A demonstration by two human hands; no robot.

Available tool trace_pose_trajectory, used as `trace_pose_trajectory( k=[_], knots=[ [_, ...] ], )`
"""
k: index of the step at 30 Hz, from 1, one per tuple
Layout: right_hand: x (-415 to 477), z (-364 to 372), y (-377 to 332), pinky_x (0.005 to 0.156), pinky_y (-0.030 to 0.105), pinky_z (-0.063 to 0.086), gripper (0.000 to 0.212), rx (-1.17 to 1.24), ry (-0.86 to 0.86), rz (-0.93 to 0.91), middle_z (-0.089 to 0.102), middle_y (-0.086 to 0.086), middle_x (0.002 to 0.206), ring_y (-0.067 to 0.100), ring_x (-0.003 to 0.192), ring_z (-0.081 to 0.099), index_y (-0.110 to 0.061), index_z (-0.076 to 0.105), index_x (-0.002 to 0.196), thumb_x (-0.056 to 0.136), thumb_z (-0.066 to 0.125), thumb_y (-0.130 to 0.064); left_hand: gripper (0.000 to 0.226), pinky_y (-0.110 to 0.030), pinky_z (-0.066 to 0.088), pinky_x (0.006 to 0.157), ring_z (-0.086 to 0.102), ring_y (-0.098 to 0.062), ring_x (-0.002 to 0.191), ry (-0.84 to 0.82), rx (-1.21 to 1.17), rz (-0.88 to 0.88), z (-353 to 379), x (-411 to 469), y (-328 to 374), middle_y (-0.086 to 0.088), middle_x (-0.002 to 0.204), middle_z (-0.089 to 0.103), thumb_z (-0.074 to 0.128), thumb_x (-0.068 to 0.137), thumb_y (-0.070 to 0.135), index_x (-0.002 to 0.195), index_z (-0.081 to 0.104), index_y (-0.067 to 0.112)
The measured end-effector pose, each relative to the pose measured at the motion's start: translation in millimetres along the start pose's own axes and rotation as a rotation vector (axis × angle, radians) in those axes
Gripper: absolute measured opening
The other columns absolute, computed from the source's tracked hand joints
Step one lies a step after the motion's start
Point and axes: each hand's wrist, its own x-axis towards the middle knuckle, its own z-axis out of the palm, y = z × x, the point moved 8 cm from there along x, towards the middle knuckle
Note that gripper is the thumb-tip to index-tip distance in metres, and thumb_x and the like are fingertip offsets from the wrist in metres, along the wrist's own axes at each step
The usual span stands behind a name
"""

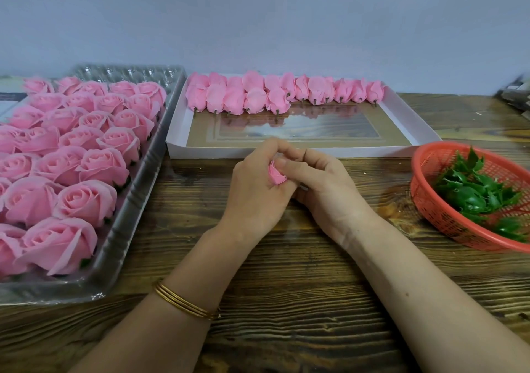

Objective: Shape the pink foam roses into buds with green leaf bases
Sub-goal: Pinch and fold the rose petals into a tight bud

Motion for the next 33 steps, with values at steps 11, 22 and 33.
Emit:
trace_pose_trajectory(
  k=[11, 22, 33],
  knots=[
    [3, -3, 2, 0.065, 0.024, 0.047, 0.022, -0.070, 0.060, -0.012, 0.064, 0.005, 0.078, 0.014, 0.073, 0.056, 0.001, 0.067, 0.099, 0.088, 0.048, 0.001, 0.008, -0.014, 0.045, 0.054, 0.055, -0.001, 0.052, 0.163, -0.438, -0.154, -14, 6, -9, 0.010, 0.055, 0.059, 0.066, 0.090, 0.006, 0.085, 0.061, 0.010],
    [-6, 13, -6, 0.066, 0.018, 0.049, 0.032, -0.471, 0.055, -0.263, 0.065, -0.005, 0.072, 0.008, 0.065, 0.057, -0.018, 0.061, 0.077, 0.069, 0.082, 0.006, 0.009, -0.028, 0.057, 0.059, 0.049, -0.014, 0.060, 0.167, -0.786, -0.380, -3, 3, -17, 0.002, 0.057, 0.047, 0.065, 0.092, 0.012, 0.086, 0.058, 0.014],
    [-3, 13, -1, 0.074, 0.028, 0.042, 0.028, -0.284, -0.066, -0.129, 0.052, 0.008, 0.068, 0.019, 0.073, 0.046, -0.011, 0.057, 0.067, 0.079, 0.067, 0.012, 0.029, -0.029, 0.046, 0.067, 0.050, -0.012, 0.057, 0.009, -0.718, -0.283, 2, 6, -9, 0.002, 0.055, 0.053, 0.070, 0.072, 0.028, 0.097, 0.062, 0.015]
  ],
)
